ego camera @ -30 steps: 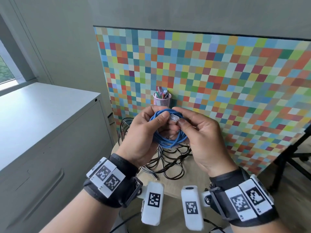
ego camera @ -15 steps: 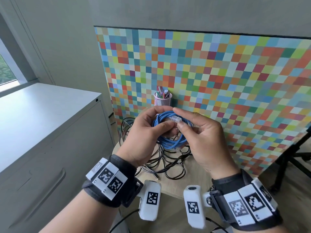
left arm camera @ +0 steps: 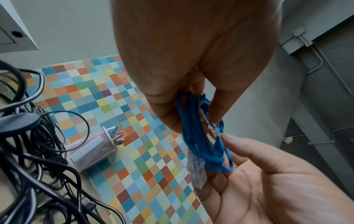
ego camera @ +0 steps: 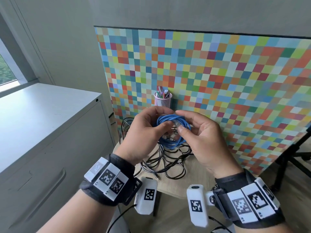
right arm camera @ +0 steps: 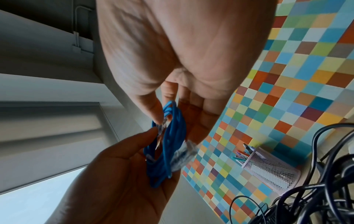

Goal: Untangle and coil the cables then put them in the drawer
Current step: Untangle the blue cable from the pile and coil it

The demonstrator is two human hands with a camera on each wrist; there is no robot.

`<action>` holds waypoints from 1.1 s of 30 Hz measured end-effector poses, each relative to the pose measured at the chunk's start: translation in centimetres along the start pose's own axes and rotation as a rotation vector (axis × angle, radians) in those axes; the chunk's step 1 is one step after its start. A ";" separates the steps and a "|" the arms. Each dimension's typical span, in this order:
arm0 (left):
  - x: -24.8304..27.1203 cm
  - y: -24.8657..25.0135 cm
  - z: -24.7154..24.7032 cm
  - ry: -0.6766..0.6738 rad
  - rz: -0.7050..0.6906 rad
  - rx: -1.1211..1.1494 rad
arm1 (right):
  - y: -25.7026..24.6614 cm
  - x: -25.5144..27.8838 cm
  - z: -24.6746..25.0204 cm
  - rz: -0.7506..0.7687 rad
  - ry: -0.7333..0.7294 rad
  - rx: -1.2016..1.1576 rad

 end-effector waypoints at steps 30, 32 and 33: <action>-0.7 -1.0 0.0 0.020 0.012 -0.119 | 2.5 0.1 0.4 -0.311 0.123 -0.503; -0.6 -1.1 -0.1 0.003 0.034 -0.061 | 2.4 0.3 0.1 -0.330 0.115 -0.529; -0.5 -1.2 -0.1 -0.004 0.046 -0.027 | 2.4 0.4 0.0 -0.332 0.112 -0.533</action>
Point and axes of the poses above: each hand's wrist, its own x-axis away from the middle knuckle, its own z-axis out of the back of the hand, y = z × x, the point moved 7 cm from there along -x, towards the middle knuckle, and after that the axes turned 3 degrees about y, right-handed, at the moved point
